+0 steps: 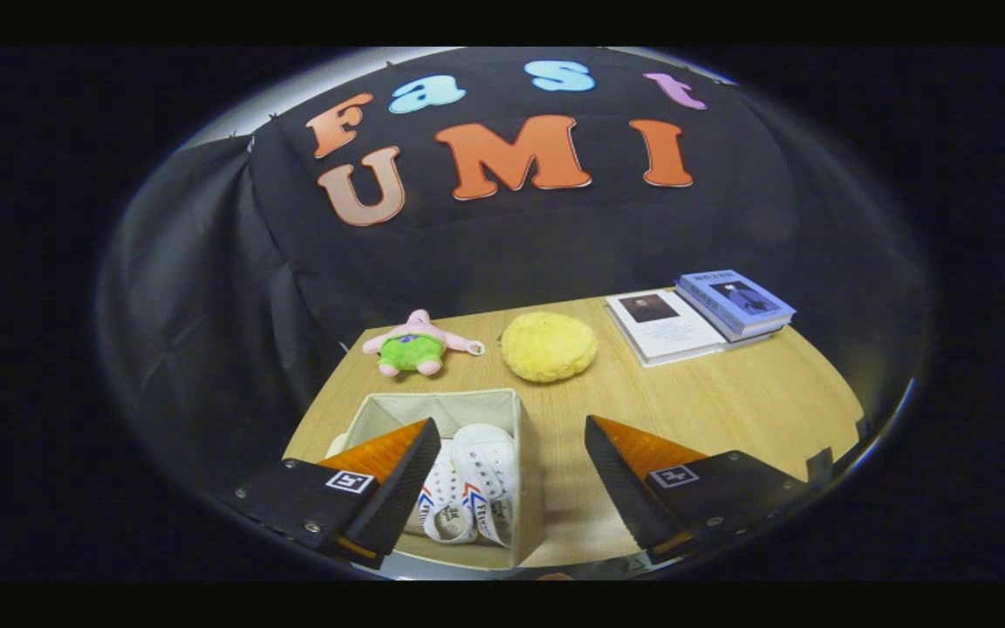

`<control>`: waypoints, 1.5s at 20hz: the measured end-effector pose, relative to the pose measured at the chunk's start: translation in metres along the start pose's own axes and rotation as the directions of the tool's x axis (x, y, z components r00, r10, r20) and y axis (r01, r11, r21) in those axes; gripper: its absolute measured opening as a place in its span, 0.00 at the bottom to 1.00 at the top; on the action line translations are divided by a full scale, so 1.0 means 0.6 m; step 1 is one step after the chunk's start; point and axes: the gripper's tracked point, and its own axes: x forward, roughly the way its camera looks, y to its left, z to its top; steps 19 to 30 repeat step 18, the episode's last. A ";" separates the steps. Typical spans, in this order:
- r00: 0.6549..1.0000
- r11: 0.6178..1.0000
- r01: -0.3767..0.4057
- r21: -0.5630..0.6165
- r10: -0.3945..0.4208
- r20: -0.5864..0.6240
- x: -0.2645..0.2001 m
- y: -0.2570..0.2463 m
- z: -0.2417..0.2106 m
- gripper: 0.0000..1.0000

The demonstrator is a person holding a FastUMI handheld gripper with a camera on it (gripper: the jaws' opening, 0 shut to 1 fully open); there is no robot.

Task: Open the storage box then place both shoes into the box .Put the left shoe in first, then the right shoe, with the right side of both shoes facing outward in a uniform manner.

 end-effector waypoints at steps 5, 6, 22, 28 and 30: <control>0.988 0.997 0.015 -0.072 -0.004 0.156 -0.052 -0.050 0.127 0.99; 0.984 0.997 0.015 -0.079 -0.001 0.178 -0.064 -0.060 0.147 0.99; 0.900 0.988 0.124 -0.092 -0.073 0.430 -0.223 -0.183 0.312 0.99; 0.900 0.988 0.124 -0.092 -0.073 0.430 -0.223 -0.183 0.312 0.99; 0.900 0.988 0.124 -0.092 -0.073 0.430 -0.223 -0.183 0.312 0.99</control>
